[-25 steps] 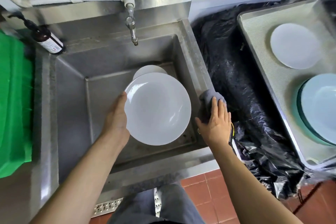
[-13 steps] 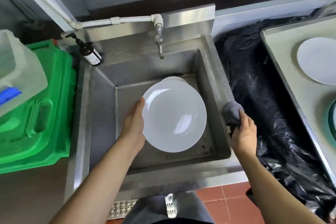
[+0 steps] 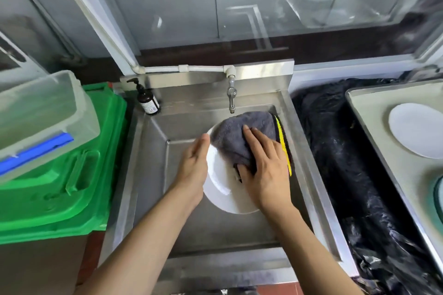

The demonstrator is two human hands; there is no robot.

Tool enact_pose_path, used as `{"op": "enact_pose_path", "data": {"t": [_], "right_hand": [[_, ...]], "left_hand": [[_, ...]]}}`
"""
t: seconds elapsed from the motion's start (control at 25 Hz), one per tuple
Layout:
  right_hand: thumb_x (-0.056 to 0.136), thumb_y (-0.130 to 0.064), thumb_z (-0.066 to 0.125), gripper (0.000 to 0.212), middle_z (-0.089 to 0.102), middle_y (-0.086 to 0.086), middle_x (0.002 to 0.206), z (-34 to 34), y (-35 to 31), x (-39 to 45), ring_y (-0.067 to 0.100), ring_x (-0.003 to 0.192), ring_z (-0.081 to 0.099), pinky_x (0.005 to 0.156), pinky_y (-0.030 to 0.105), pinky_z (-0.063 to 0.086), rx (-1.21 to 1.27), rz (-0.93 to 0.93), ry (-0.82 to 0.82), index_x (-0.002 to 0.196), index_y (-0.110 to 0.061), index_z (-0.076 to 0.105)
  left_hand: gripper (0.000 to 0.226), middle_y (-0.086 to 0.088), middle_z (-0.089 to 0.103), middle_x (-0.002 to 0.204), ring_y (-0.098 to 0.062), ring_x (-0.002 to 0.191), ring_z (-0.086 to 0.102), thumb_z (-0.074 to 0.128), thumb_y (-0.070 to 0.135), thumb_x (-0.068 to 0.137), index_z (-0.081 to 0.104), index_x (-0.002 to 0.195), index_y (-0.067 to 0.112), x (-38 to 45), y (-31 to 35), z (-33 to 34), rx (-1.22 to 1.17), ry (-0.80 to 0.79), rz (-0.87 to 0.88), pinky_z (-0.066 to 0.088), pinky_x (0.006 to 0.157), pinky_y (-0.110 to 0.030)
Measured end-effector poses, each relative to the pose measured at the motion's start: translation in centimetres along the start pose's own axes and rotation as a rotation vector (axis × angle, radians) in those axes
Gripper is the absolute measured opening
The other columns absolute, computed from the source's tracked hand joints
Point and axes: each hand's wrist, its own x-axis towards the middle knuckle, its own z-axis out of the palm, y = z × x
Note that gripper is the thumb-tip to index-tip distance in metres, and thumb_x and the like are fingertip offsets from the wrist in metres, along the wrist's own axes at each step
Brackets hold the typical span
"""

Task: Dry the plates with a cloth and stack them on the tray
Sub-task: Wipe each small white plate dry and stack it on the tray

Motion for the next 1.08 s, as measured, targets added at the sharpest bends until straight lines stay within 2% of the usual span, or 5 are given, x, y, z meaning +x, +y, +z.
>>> {"op": "enact_pose_path", "data": {"t": [0.16, 0.48, 0.68, 0.88, 1.08], "right_hand": [[0.094, -0.038, 0.048, 0.07, 0.032, 0.009, 0.165, 1.0, -2.0, 1.8, 0.024, 0.156, 0.023, 0.128, 0.046, 0.012, 0.135, -0.005, -0.008, 0.157, -0.011, 0.036], [0.097, -0.038, 0.052, 0.061, 0.034, 0.003, 0.164, 2.2, -4.7, 0.6, 0.019, 0.154, 0.028, 0.126, 0.047, 0.023, 0.226, -0.189, -0.063, 0.151, -0.011, 0.047], [0.094, -0.033, 0.043, 0.068, 0.025, 0.003, 0.168, 1.9, -5.4, 4.3, 0.016, 0.158, 0.015, 0.129, 0.046, 0.009, 0.25, 0.05, 0.049, 0.159, -0.014, 0.033], [0.1, -0.028, 0.046, 0.058, 0.032, 0.005, 0.165, 3.3, -6.1, 1.8, 0.019, 0.156, 0.024, 0.128, 0.048, 0.016, 0.314, -0.236, -0.101, 0.155, -0.012, 0.039], [0.095, -0.024, 0.041, 0.062, 0.028, 0.0, 0.167, 3.3, -5.4, 4.4, 0.01, 0.157, 0.016, 0.129, 0.045, 0.009, 0.355, 0.082, 0.025, 0.156, -0.015, 0.038]], "left_hand": [[0.021, 0.006, 0.073, 0.119, -0.01, 0.116, 0.063, 0.058, 0.034, 0.1, 0.071, 0.11, 0.022, 0.5, 2.1, -0.3, -0.047, -0.019, 0.073, 0.046, 0.107, -0.028], [0.035, 0.018, 0.075, 0.07, 0.005, 0.067, 0.07, 0.062, 0.027, 0.099, 0.078, 0.067, 0.03, 1.8, 5.0, -1.8, -0.125, 0.005, 0.121, 0.053, 0.061, -0.012], [0.04, 0.025, 0.074, 0.074, 0.014, 0.07, 0.066, 0.054, 0.026, 0.103, 0.078, 0.071, 0.033, 0.9, 5.6, -1.5, -0.081, -0.064, 0.211, 0.048, 0.063, -0.005], [0.043, 0.023, 0.072, 0.065, 0.011, 0.062, 0.066, 0.056, 0.027, 0.102, 0.077, 0.066, 0.033, 1.0, 6.1, -2.7, -0.083, -0.017, 0.203, 0.048, 0.055, -0.006], [0.038, 0.027, 0.074, 0.08, 0.017, 0.076, 0.064, 0.051, 0.026, 0.105, 0.076, 0.079, 0.036, 0.6, 4.6, -3.1, -0.025, -0.068, 0.219, 0.045, 0.066, -0.001]]}}
